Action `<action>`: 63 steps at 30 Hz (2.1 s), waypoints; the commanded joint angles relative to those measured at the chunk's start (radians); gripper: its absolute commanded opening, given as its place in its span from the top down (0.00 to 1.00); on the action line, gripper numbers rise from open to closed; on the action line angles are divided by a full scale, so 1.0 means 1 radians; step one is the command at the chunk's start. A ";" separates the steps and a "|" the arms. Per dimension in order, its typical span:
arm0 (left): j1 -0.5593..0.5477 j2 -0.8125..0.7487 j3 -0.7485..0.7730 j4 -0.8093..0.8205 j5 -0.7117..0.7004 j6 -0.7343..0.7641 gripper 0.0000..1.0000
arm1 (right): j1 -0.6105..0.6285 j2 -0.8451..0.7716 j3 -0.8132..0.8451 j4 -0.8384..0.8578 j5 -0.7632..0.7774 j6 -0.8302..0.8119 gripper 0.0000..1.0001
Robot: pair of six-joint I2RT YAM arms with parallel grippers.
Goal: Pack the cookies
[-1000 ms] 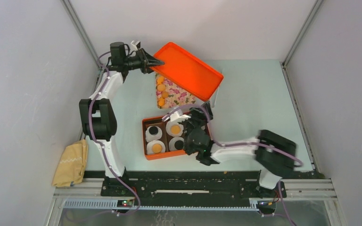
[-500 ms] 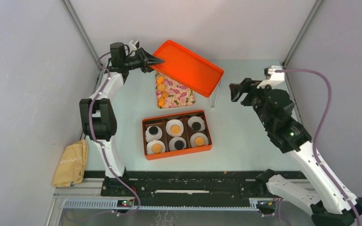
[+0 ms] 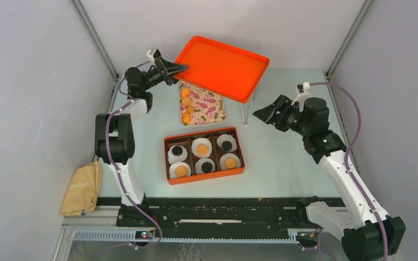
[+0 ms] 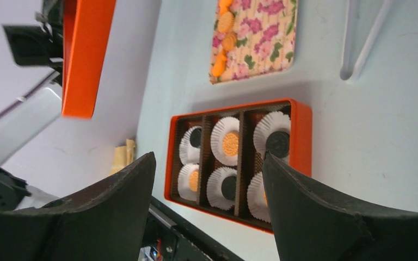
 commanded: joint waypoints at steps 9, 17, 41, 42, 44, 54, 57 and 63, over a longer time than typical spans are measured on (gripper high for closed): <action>-0.018 -0.001 -0.090 0.357 0.005 -0.236 1.00 | -0.083 -0.036 0.001 0.166 -0.030 -0.018 0.20; -0.083 0.031 -0.071 0.356 0.021 -0.245 1.00 | 0.218 -0.006 0.186 -0.062 0.510 -0.493 0.18; -0.043 0.158 0.218 0.021 0.092 -0.118 1.00 | 0.818 0.321 0.031 0.406 1.657 -1.559 0.15; -0.043 0.151 0.214 -0.051 0.096 -0.072 1.00 | 0.828 0.326 0.014 0.469 1.663 -1.599 0.15; -0.043 0.132 0.198 -0.148 0.096 0.020 1.00 | 0.852 0.335 -0.011 0.538 1.669 -1.654 0.15; -0.044 0.099 0.148 -0.260 0.102 0.152 1.00 | 0.882 0.416 -0.093 0.929 1.669 -1.952 0.16; -0.046 0.071 0.113 -0.293 0.103 0.202 1.00 | 0.876 0.452 -0.102 1.143 1.666 -2.092 0.16; -0.058 0.012 0.077 -0.389 0.101 0.302 1.00 | 0.830 0.524 -0.085 1.291 1.636 -2.170 0.17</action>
